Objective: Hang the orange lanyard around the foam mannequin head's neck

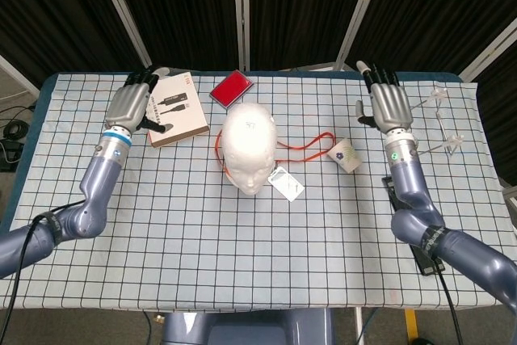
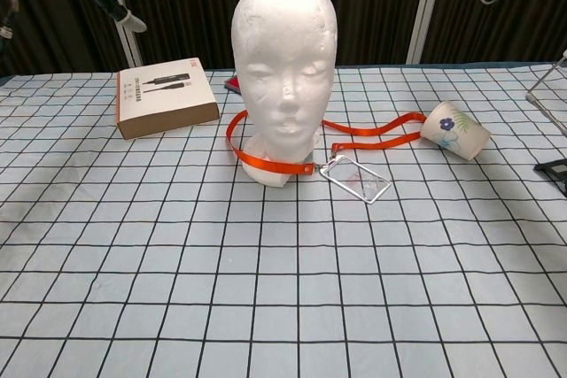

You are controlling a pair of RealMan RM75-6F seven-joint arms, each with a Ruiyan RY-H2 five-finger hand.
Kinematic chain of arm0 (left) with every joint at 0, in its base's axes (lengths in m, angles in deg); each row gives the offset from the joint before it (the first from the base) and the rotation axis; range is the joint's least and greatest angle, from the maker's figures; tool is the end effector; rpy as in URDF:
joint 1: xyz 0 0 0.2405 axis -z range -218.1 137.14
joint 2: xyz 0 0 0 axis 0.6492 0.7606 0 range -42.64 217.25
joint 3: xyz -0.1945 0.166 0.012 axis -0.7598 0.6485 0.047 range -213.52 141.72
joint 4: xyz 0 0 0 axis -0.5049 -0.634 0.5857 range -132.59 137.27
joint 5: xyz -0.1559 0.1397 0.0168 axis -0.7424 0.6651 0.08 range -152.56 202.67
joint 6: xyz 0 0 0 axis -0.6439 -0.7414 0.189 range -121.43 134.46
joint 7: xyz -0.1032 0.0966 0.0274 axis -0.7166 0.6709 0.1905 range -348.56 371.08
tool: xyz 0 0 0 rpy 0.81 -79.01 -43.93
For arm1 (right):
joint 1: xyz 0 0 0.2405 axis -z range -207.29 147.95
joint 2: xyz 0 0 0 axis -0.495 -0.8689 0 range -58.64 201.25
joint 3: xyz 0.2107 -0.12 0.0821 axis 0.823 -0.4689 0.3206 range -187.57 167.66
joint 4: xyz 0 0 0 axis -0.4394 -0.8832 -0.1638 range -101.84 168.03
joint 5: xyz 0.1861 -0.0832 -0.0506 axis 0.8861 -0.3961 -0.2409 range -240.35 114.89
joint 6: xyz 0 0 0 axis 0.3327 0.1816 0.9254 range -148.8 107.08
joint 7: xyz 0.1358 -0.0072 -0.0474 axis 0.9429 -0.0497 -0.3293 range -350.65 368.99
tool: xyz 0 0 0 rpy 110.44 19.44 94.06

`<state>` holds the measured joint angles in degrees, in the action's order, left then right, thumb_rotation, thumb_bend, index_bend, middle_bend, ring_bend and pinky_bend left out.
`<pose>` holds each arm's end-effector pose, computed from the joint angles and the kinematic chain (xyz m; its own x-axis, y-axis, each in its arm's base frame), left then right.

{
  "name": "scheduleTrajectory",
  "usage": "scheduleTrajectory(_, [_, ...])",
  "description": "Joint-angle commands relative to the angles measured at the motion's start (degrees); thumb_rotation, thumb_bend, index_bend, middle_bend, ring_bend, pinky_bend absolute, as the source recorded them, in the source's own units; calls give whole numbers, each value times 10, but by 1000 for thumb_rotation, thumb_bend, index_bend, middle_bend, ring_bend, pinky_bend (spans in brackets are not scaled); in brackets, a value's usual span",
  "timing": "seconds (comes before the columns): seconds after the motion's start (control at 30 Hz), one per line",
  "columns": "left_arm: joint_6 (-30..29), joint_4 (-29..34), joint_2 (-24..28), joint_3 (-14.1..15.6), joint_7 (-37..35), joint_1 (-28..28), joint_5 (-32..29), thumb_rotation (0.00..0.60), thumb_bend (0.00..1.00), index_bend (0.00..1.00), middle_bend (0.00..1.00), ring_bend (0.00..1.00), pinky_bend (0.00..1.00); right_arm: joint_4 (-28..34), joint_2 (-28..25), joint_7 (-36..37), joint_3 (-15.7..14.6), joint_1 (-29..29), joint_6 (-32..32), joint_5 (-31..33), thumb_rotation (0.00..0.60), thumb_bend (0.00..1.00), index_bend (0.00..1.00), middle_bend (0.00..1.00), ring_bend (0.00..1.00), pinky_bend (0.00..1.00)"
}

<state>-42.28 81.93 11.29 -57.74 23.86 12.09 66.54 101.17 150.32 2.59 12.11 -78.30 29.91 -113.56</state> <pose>-0.1284 0.4519 0.1039 0.2247 0.1270 0.9661 0.9708 -0.1149 -0.2107 -0.1755 -0.4643 0.1248 0.2797 0.0042 0.9601 -0.9579 -0.0666 0.2794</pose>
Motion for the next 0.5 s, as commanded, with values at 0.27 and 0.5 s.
scheduleTrajectory(0.27, [-145, 136, 106, 82, 35, -117, 111, 600, 0, 0, 0, 0, 0, 121, -123, 58, -86, 115, 41, -130, 600, 979, 124, 54, 0, 0])
scheduleTrajectory(0.5, [-269, 226, 156, 145, 61, -222, 171, 600, 0, 0, 0, 0, 0, 150, -134, 141, -160, 148, 38, -269, 600, 1000, 121, 72, 0, 1])
